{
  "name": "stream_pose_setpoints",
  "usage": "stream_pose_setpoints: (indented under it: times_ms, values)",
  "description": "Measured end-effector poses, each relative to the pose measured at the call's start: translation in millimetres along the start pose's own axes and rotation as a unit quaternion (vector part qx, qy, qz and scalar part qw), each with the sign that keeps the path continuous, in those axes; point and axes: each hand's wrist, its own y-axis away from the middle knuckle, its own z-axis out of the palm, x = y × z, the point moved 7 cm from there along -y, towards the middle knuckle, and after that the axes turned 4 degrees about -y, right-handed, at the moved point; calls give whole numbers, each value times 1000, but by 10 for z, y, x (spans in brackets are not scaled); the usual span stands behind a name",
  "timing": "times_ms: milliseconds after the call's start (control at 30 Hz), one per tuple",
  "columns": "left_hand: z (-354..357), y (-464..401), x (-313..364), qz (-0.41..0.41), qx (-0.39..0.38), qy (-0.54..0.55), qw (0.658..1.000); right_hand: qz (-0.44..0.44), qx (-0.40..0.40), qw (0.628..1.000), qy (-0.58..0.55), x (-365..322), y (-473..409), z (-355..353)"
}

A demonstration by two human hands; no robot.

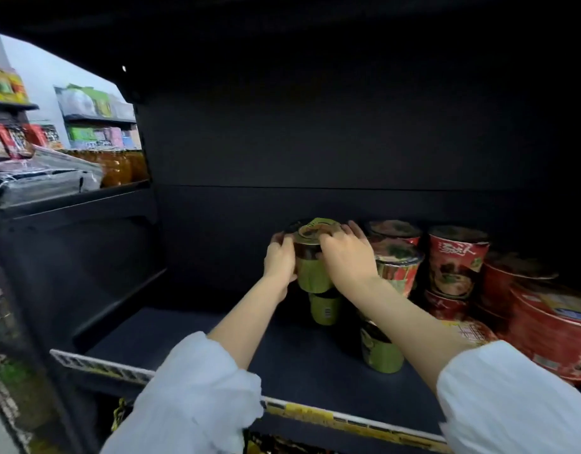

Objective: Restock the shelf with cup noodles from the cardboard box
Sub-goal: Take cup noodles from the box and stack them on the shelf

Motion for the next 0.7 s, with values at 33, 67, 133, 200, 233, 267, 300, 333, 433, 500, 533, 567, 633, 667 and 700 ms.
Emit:
stream_pose_setpoints:
  times_ms: [33, 67, 133, 200, 233, 267, 300, 333, 433, 500, 533, 567, 633, 667, 700]
  values:
    - [48, -76, 18, -2, -5, 9, 1000, 6, -5, 1000, 18, 33, -82, 0]
    - [95, -136, 35, -2, -13, 16, 1000, 11, -16, 999, 36, 65, -156, 1]
    - [171, -234, 38, 4, -29, 14, 999, 20, -52, 996, 62, 120, -276, 17]
    - [231, -320, 19, 7, -50, -16, 999, 41, -98, 991, 80, 174, -341, 64]
    - [254, -352, 7, 0, -63, -33, 997, 52, -115, 988, 85, 192, -358, 93]
    - [273, -360, 10, -7, -74, -34, 997, 62, -126, 986, 87, 204, -368, 122]
    - [290, -368, 8, -18, -82, -22, 996, 69, -132, 985, 86, 207, -372, 148]
    - [305, -365, 10, -27, -88, -1, 996, 73, -134, 985, 85, 205, -378, 167]
    - [332, -406, -26, -57, -76, 38, 995, 84, -140, 984, 67, 208, -399, 199]
    - [361, -388, -35, -61, -74, 38, 995, 106, -150, 982, 33, 261, -410, 209]
    - [371, -368, -31, -60, -76, 17, 995, 115, -157, 981, 14, 291, -416, 216]
    - [362, -364, -25, -51, -75, -31, 995, 122, -164, 979, -7, 320, -428, 226]
    - [291, -356, 26, -2, -48, -178, 983, 130, -180, 974, -52, 366, -454, 241]
    - [239, -359, 76, 31, -25, -241, 970, 130, -183, 972, -75, 379, -469, 232]
    - [198, -353, 139, 67, -7, -284, 957, 128, -182, 970, -95, 386, -478, 212]
